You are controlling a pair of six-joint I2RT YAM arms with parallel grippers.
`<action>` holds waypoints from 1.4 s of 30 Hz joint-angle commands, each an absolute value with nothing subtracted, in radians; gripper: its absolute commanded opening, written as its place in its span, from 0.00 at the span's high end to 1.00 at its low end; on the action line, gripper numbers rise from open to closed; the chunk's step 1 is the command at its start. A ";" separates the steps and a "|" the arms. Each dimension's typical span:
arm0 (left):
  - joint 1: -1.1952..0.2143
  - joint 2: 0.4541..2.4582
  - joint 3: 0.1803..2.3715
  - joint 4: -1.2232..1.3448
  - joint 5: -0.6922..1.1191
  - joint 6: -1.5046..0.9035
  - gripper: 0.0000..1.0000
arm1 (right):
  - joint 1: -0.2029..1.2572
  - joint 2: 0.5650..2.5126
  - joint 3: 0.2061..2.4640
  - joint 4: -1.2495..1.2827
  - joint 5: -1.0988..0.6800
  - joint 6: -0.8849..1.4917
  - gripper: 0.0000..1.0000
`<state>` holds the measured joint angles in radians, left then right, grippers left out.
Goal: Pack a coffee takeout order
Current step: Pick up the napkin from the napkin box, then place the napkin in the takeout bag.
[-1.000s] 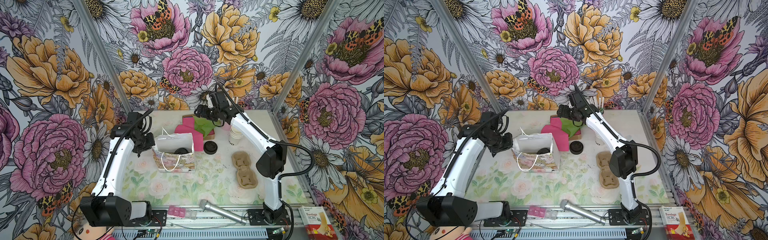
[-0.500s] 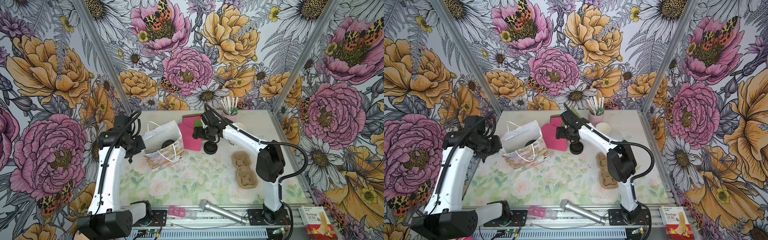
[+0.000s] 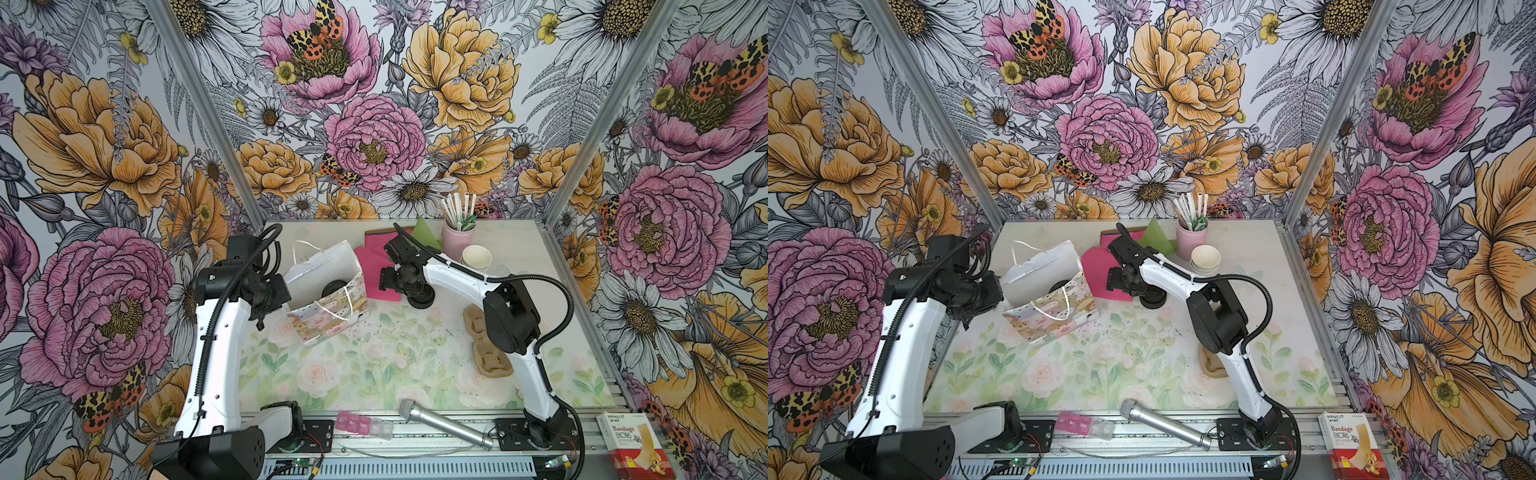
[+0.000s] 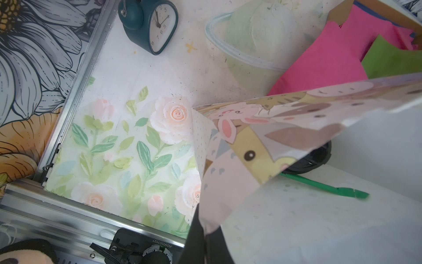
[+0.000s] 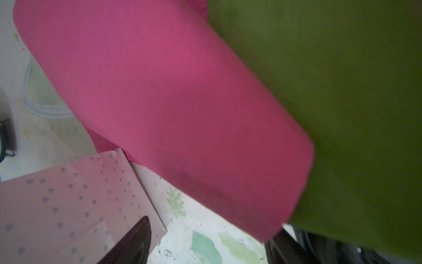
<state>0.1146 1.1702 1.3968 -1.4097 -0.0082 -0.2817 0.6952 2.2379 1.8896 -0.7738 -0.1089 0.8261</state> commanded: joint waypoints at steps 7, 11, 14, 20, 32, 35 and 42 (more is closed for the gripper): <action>0.122 1.145 1.380 -1.402 0.011 -0.284 0.99 | 0.702 2.297 2.025 -0.753 -0.115 0.812 0.67; 0.122 1.140 1.372 -1.401 0.011 -0.287 0.99 | 0.703 2.242 2.027 -0.753 -0.109 0.755 0.93; 0.122 1.134 1.366 -1.401 0.012 -0.286 0.99 | 0.703 2.184 2.032 -0.752 -0.105 0.713 1.00; 0.121 1.136 1.361 -1.394 0.023 -0.288 0.99 | 0.701 2.075 2.109 -0.754 -0.123 0.654 1.00; 0.121 1.120 1.348 -1.383 0.053 -0.293 0.99 | 0.738 1.781 2.209 -0.758 -0.218 0.443 1.00; 0.120 1.120 1.346 -1.379 0.061 -0.293 0.99 | 0.770 1.736 2.218 -0.762 -0.250 0.453 1.00; 0.116 1.132 1.362 -1.371 0.067 -0.290 0.99 | 0.906 1.767 2.297 -0.813 -0.338 0.508 1.00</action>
<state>0.1146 1.1336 1.3602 -1.3880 0.0341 -0.2825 0.8722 1.7287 2.2623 -0.7704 -0.2745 0.4911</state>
